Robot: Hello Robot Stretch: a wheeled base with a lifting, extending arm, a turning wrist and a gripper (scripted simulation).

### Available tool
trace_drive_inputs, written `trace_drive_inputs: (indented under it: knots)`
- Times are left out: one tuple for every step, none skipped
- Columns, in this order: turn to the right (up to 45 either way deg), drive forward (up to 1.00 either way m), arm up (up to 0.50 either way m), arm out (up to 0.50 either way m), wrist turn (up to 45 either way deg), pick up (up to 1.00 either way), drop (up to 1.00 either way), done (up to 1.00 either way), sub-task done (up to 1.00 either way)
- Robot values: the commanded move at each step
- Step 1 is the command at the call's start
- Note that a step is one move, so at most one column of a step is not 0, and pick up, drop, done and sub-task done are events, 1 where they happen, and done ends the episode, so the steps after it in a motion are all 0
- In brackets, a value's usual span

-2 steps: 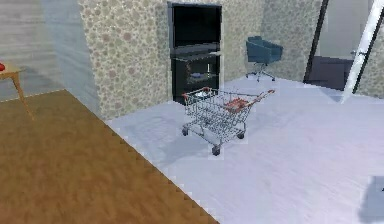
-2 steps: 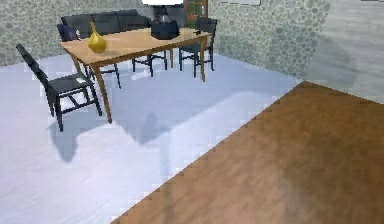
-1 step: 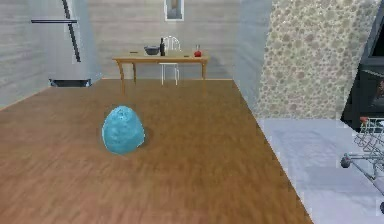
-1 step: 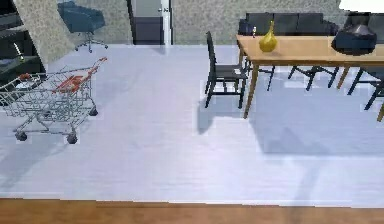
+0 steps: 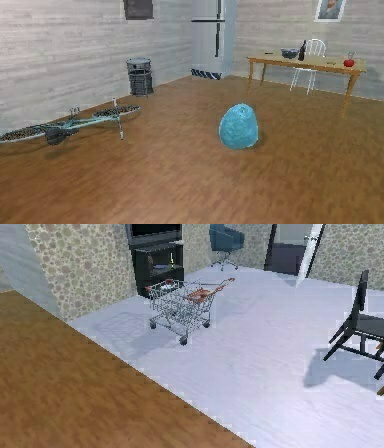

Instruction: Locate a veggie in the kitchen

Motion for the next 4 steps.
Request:
trace_drive_inputs:
  knots:
    - [0.0, 0.1, 0.0, 0.0, 0.0, 0.0, 0.0, 0.0, 0.0]
    - [-45.0, 0.0, 0.0, 0.0, 0.0, 0.0, 0.0, 0.0, 0.0]
    - [-6.0, 0.0, 0.0, 0.0, 0.0, 0.0, 0.0, 0.0, 0.0]
    - [0.0, 1.0, 0.0, 0.0, 0.0, 0.0, 0.0, 0.0, 0.0]
